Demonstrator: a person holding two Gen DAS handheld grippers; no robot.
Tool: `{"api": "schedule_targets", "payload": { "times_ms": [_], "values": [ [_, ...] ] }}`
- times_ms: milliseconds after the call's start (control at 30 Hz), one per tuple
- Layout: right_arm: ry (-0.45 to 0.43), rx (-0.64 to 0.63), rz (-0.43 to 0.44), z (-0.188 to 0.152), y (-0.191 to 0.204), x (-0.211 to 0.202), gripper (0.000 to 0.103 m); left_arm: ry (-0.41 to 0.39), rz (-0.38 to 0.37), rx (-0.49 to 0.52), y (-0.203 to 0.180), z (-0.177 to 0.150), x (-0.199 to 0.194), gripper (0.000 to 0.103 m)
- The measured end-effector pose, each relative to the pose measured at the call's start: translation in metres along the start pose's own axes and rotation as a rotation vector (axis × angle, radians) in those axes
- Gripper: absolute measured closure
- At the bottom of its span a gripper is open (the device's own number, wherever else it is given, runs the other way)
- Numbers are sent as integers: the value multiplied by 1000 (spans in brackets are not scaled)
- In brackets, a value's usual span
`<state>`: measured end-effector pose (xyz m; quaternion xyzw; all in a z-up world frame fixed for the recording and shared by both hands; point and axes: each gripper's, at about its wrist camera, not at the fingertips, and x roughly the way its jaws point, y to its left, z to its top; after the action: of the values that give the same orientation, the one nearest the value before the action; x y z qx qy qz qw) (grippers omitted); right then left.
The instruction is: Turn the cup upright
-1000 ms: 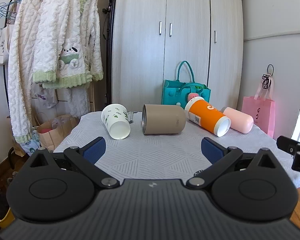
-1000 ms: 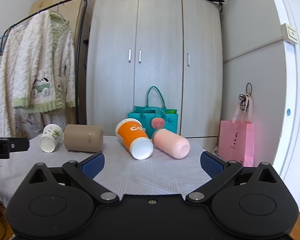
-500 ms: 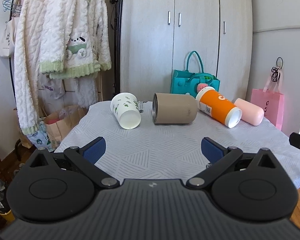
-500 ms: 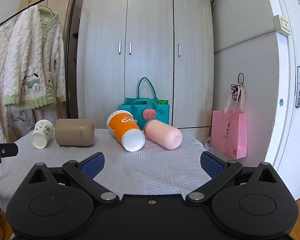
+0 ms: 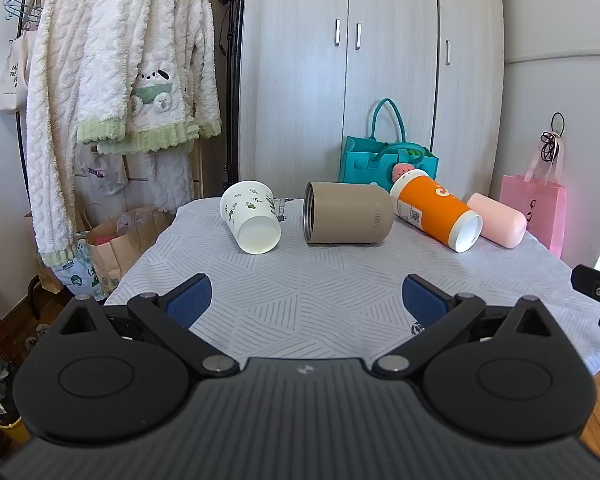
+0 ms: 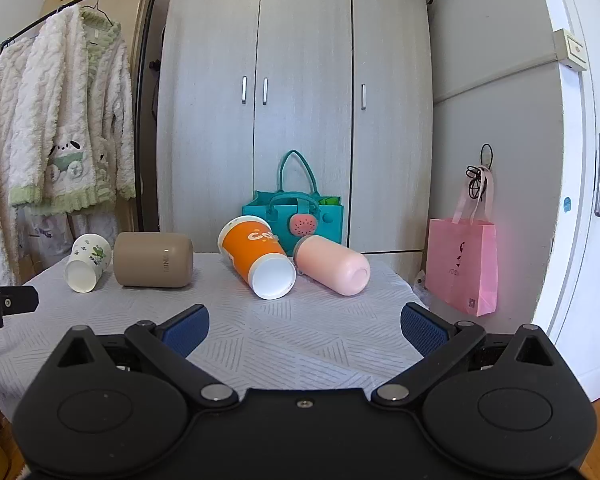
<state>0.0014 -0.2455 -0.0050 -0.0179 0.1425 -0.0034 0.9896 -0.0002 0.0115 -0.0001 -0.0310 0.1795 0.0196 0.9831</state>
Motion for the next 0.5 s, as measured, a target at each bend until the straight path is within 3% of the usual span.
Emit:
{"api": "schedule_targets", "payload": {
  "times_ms": [500],
  "values": [
    [-1,-11,5,-1,5,-2,0,3,2,-1,2,-1,0,0]
  ]
}}
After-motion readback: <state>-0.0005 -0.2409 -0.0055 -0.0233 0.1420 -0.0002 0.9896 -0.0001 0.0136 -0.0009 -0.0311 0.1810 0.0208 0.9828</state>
